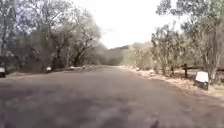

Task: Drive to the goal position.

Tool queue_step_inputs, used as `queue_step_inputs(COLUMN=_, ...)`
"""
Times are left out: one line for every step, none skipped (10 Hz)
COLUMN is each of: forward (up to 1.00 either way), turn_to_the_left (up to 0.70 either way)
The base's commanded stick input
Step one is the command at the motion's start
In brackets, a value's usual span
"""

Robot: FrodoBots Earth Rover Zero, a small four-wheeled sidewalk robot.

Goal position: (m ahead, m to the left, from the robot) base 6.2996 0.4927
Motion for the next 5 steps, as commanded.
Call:
queue_step_inputs(forward=1.0, turn_to_the_left=0.33)
queue_step_inputs(forward=1.0, turn_to_the_left=0.19)
queue_step_inputs(forward=1.0, turn_to_the_left=0.05)
queue_step_inputs(forward=1.0, turn_to_the_left=0.0)
queue_step_inputs(forward=1.0, turn_to_the_left=0.0)
